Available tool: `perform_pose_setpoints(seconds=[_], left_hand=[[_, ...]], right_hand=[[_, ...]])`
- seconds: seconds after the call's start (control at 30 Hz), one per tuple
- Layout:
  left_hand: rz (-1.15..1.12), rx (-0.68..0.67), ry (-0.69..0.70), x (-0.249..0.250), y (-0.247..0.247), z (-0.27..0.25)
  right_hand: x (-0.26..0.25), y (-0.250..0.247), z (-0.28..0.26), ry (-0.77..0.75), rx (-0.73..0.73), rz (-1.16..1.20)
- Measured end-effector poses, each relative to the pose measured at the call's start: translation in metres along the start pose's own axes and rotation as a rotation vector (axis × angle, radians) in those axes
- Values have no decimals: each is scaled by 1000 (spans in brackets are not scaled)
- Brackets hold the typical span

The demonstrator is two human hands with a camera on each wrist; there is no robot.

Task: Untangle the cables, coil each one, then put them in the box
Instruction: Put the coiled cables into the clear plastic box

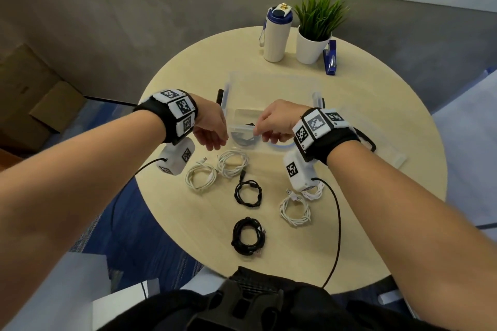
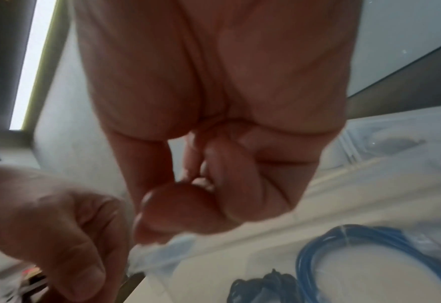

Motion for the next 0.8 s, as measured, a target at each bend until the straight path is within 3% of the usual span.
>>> perform_pose_setpoints(seconds=[0.17, 0.27, 0.4, 0.6, 0.8], left_hand=[[49, 91, -63, -25, 16, 3], [259, 200, -119, -38, 20, 1], [467, 167, -201, -55, 41, 7], [386, 319, -234, -81, 60, 21], [237, 268, -210, -84, 58, 14]], right_hand=[[1, 35, -1, -17, -76, -148], [11, 59, 7, -17, -77, -369], [33, 90, 18, -45, -64, -610], [62, 115, 34, 0, 18, -703], [56, 100, 35, 8, 44, -697]])
Point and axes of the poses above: each hand's wrist, its own z-axis towards the middle knuckle, its own y-axis out of the palm, x = y × z, the point moved 6 cm from there along z, towards the middle knuckle, and after that the axes turned 2 degrees about -y, right-handed, at the moved point
